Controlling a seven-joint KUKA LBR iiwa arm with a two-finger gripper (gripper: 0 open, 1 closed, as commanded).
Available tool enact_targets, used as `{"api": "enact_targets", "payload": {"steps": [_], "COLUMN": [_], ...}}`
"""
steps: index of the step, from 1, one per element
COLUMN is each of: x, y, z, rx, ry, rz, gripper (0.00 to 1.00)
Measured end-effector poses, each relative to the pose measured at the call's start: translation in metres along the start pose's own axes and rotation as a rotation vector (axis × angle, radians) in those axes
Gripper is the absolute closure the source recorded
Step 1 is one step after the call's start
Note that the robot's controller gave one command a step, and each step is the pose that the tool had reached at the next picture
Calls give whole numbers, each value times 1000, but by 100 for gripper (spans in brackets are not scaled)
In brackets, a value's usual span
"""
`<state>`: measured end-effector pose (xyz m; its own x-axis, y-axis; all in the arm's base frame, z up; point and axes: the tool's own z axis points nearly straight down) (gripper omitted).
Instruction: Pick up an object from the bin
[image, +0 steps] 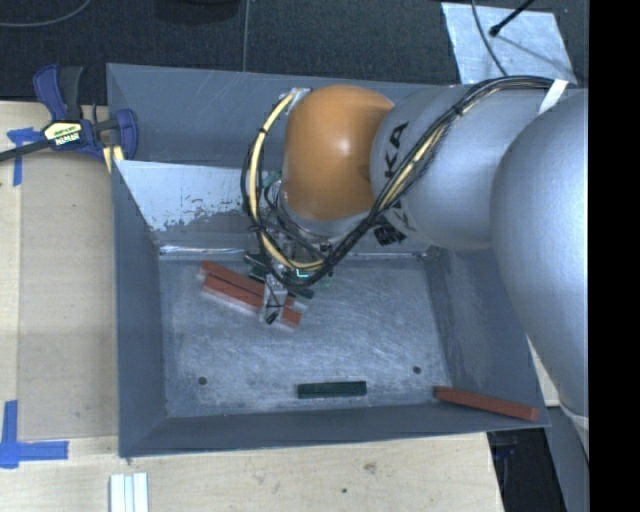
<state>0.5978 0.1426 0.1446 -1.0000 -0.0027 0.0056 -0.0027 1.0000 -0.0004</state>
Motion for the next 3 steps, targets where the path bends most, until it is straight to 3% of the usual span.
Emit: {"api": "enact_targets", "payload": {"steps": [1,2,3], "x": [-10,-11,15], "y": [-13,-12,-12], "z": [76,73,-35], "rx": [0,0,0], "ry": [-4,-9,-15], "rz": [-281,-279,-317], "gripper": [0,100,100]}}
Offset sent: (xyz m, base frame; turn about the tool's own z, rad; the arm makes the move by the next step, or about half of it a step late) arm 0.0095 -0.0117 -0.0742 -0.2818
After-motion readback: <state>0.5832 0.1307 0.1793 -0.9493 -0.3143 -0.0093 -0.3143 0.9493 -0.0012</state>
